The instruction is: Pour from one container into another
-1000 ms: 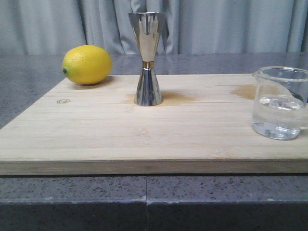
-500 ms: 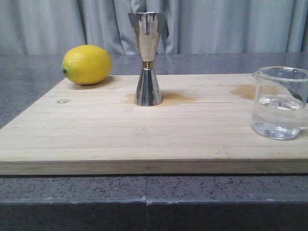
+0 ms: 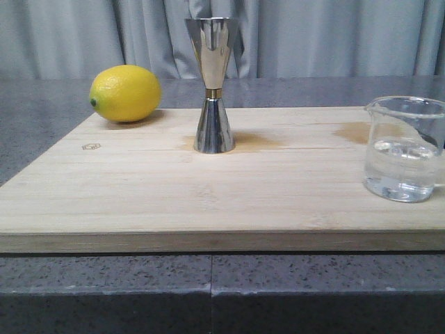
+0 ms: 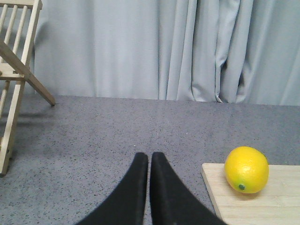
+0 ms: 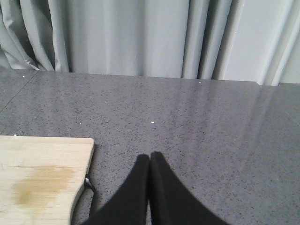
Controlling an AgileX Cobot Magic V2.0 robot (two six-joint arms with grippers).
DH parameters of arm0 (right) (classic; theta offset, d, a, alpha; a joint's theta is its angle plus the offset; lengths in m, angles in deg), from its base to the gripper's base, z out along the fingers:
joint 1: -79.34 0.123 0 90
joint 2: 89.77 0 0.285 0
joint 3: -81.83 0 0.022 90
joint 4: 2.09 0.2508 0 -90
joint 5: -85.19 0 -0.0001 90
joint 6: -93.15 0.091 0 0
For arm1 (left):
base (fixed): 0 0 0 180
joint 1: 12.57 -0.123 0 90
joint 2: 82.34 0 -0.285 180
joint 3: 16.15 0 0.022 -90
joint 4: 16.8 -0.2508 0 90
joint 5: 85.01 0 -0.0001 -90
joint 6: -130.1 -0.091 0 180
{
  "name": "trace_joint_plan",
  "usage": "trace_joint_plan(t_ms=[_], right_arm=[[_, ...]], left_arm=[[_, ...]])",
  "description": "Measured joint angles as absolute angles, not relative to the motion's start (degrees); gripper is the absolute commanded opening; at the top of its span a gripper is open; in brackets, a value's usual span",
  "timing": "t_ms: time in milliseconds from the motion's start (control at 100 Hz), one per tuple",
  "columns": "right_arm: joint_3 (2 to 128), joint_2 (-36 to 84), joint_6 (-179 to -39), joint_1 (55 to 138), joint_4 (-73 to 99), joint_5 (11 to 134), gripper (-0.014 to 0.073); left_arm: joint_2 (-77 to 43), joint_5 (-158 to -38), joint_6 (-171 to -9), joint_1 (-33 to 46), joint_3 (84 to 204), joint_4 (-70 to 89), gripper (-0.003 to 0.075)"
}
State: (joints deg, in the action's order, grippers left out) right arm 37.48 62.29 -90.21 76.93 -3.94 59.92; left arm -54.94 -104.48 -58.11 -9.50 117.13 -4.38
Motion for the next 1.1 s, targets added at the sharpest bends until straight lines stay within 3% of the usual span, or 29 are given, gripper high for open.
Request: trace_joint_plan(t_ms=[190, 230, 300, 830, 1040, 1100], right_arm=[[37.5, 62.3, -90.1, 76.9, -3.9, 59.9, 0.0423], [37.5, 62.3, -90.1, 76.9, -3.9, 59.9, 0.0481], [37.5, 62.3, -90.1, 76.9, -3.9, 59.9, 0.0561], [37.5, 62.3, -90.1, 76.9, -3.9, 59.8, 0.0573], [37.5, 62.3, -90.1, 76.9, -3.7, 58.6, 0.0573], [37.7, 62.2, -90.1, 76.9, -3.6, 58.0, 0.0574]], left_arm=[[-54.9, -104.5, -58.1, -9.5, 117.1, -7.3, 0.0448], [-54.9, -104.5, -58.1, -9.5, 117.1, -7.6, 0.0493], [-54.9, -104.5, -58.1, -9.5, 117.1, -7.7, 0.0507], [-54.9, -104.5, -58.1, -9.5, 117.1, -6.4, 0.043], [-54.1, -107.1, -58.1, -9.5, 117.7, -5.9, 0.0438], [-53.0, -109.4, -58.1, -9.5, 118.9, -5.9, 0.0472]])
